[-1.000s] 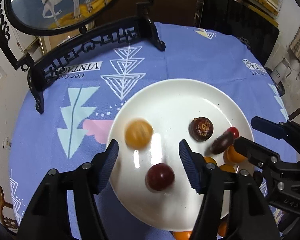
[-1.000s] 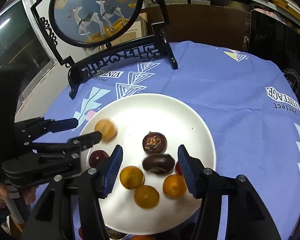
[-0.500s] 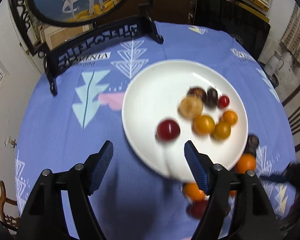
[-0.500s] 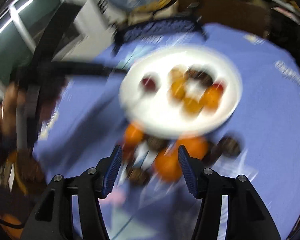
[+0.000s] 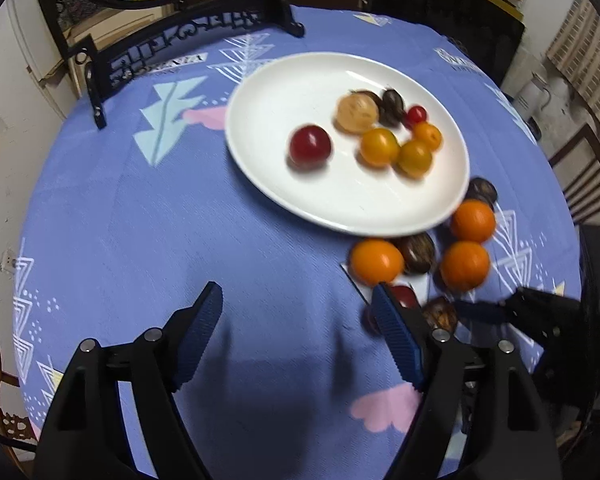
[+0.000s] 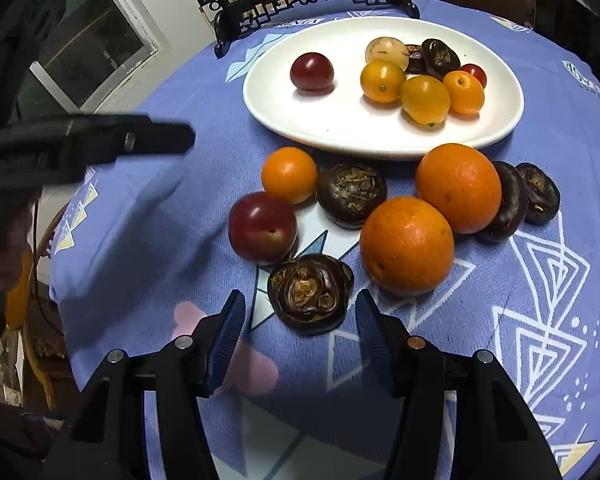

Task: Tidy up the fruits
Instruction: 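Grasp another dark brown fruit with the right gripper while the left grasps a dark red plum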

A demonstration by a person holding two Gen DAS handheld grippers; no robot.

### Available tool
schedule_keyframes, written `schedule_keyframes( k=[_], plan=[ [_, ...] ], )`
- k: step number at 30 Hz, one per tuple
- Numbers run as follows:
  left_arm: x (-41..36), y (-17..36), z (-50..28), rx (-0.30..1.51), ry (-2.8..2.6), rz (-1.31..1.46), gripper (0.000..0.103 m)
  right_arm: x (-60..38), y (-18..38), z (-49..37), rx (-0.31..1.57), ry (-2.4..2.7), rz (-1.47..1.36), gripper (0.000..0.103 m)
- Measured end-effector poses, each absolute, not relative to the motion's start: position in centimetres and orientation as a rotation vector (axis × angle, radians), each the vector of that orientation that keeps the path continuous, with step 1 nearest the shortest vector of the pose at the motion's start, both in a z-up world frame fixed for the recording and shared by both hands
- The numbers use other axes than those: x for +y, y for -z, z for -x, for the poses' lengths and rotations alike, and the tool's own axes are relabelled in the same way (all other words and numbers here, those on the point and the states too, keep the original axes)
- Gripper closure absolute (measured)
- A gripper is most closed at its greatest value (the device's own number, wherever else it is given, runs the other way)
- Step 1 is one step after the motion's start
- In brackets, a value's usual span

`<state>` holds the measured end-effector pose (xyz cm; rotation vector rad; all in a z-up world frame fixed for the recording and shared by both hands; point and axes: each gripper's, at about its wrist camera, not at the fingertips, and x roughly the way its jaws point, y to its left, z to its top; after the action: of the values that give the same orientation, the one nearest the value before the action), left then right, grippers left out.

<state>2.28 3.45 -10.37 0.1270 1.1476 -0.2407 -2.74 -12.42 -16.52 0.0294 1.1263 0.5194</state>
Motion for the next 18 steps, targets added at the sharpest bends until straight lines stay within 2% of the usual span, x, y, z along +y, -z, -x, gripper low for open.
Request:
schedule_keyframes(
  k=[1,15,16,17,18],
  plan=[
    [3.1,10.6,-2.0,1.156,0.251,-0.129,0.028,-12.2,16.6,2.5,1.123,-0.515,-0.019,0.063],
    [-1.7,14.8,-1.9,1.245,0.346,-0.129,0.027,-16.5,15.9,4.7,1.135,-0.449,-0.100,0.063],
    [-1.8,15.1,-1.9,1.249,0.339,-0.133,0.031,-16.6,16.0,4.8,1.134,-0.448,-0.103,0.063],
    [-1.8,15.0,-1.8,1.245,0.342,-0.136,0.049,-16.9,16.0,5.0,1.132,-0.449,-0.104,0.063],
    [-1.7,15.0,-1.8,1.244,0.361,-0.129,0.056,-16.9,15.9,5.0,1.129,-0.449,-0.105,0.063]
  ],
)
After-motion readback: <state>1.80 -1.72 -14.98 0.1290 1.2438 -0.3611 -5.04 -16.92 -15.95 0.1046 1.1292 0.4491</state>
